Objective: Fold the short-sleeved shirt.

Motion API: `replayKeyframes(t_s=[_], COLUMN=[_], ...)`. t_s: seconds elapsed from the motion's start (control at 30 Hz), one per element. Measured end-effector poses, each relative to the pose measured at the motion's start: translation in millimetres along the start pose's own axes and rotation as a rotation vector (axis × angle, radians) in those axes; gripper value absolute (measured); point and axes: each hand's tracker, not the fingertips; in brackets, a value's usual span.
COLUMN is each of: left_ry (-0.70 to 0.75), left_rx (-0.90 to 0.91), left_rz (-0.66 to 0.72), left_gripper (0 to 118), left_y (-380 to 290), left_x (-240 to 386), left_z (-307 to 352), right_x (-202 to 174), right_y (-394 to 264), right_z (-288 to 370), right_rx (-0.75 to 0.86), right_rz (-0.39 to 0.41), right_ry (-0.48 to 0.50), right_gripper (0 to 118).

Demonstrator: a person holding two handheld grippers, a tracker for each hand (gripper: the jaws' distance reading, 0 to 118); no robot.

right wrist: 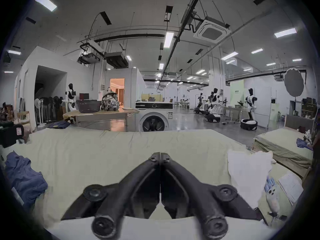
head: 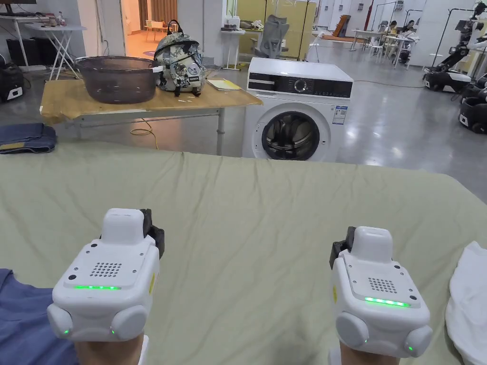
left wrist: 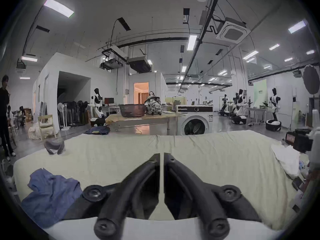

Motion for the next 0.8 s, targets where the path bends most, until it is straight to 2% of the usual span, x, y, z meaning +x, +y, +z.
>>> replayKeyframes(t_s=[0.07, 0.13, 0.43, 0.63, 0.8], left_ry=[0.037, 0.010, -0.003, 0.042, 0.126], left_rx=[-0.003, -0.017, -0.078, -0.151, -0.294], left_rz=[-0.002, 0.036, 0.048, 0.035, 0.063], left_gripper=[0, 0, 0, 0, 0], left_y=[-1.4, -1.3, 1.1, 2.9, -3.5], left_x=[-1.1, -7.7, -36.5, -92.6, -161.9], left_z=[-1.6, -2.3, 2.1, 17.3, 25.9], right_x=[0.1, -0.6, -11.1, -27.6, -41.3], right_y=[-0.8, -0.3, 3.4, 4.0, 1.1], right_z=[2.2, 3.6, 7.0, 4.9, 2.8], right_rx=[0.006, 0.006, 0.001, -0.010, -0.027], right_rz=[0.006, 0.013, 0.048, 0.047, 0.044], right_ry=[-0.002, 0.000, 0.027, 0.061, 0.095], right_gripper=[0, 0, 0, 0, 0])
